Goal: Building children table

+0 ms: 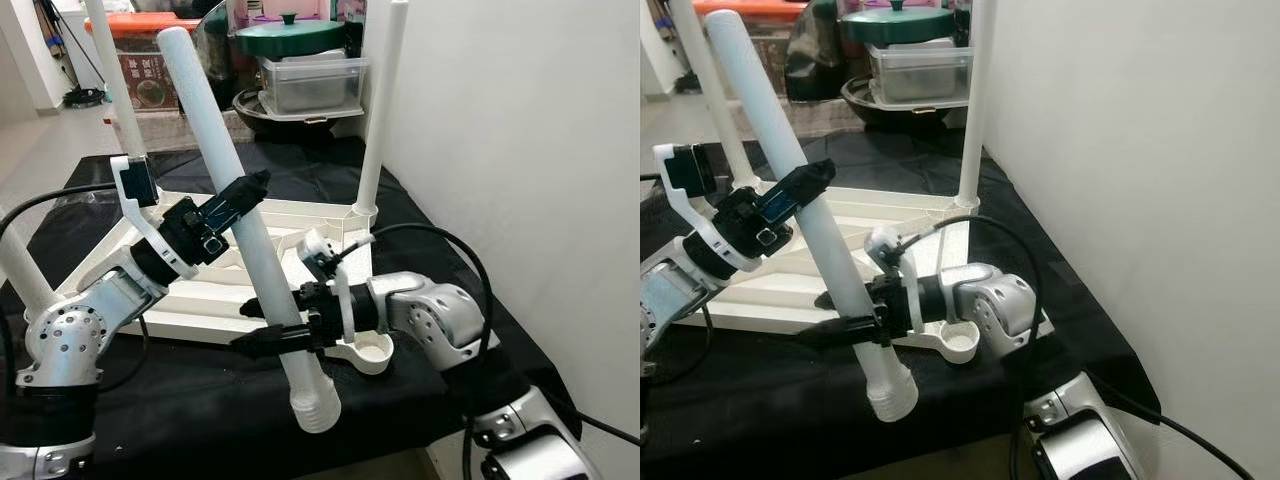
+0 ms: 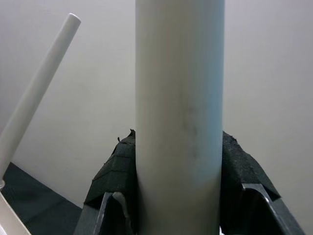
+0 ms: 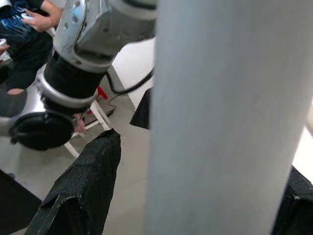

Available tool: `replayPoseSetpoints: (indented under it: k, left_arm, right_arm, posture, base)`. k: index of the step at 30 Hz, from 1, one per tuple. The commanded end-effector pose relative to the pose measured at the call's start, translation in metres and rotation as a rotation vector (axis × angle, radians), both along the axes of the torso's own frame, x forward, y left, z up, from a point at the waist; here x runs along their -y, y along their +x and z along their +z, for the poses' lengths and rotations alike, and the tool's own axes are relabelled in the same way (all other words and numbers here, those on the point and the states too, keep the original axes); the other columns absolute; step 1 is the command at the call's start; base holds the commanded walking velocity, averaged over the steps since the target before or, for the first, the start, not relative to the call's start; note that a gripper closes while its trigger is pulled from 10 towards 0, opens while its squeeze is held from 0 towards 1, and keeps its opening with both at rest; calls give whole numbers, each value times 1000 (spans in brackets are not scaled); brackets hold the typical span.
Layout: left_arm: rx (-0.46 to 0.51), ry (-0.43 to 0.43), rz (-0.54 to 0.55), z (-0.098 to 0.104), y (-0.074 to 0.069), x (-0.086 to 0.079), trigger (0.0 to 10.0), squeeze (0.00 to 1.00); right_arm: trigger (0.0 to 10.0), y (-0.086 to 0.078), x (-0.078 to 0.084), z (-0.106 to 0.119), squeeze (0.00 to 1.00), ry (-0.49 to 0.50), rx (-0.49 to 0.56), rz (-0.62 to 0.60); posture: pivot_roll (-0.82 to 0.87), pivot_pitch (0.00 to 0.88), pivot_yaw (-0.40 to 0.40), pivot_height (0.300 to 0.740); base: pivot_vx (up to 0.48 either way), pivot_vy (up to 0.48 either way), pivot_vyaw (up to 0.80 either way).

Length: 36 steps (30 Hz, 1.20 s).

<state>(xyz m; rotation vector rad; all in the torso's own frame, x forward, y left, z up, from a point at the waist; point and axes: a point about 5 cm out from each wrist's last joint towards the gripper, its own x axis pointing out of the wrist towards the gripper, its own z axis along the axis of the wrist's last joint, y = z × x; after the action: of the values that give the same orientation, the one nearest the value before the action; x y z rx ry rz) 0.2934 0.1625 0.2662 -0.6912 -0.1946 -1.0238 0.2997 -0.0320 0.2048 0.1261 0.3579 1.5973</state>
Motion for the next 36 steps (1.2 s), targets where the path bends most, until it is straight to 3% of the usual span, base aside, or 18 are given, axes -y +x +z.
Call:
replayPoseSetpoints:
  k: [1,16,17,20,21,22,36]
  left_arm:
    - [14,5,-22,3,1,5,10000,0]
    - [16,0,-12,3,3,4,10000,0]
    - [15,-3,-11,3,3,5,10000,0]
    - [14,-4,-12,3,3,5,10000,0]
    - [13,-5,-12,2,3,5,10000,0]
    - [12,-9,-12,2,3,6,10000,0]
    - [-24,-7,43,-1,6,2,10000,0]
  right_arm:
    - [10000,0,-5,-2,0,-28,-7,-1]
    - [10000,-2,-11,-2,0,-37,0,8]
    - [9333,-2,-12,-2,0,-36,3,4]
    - [9333,-1,-13,-1,0,-35,5,4]
    - [353,-2,-13,-1,0,-29,5,7]
    - [0,-2,-14,0,0,-26,4,9]
    - [0,-2,-17,2,0,-5,4,3]
  posture:
    - [-42,0,0,740]
    - [-42,0,-1,740]
    - [-42,0,-1,740]
    - [-42,0,-1,740]
    - [-42,0,-1,740]
    - [-42,0,-1,740]
    - [-43,0,-6,740]
  base:
    - [0,0,0]
    - [0,0,0]
    - [0,0,0]
    - [0,0,0]
    - [0,0,0]
    - [0,0,0]
    - [0,0,0]
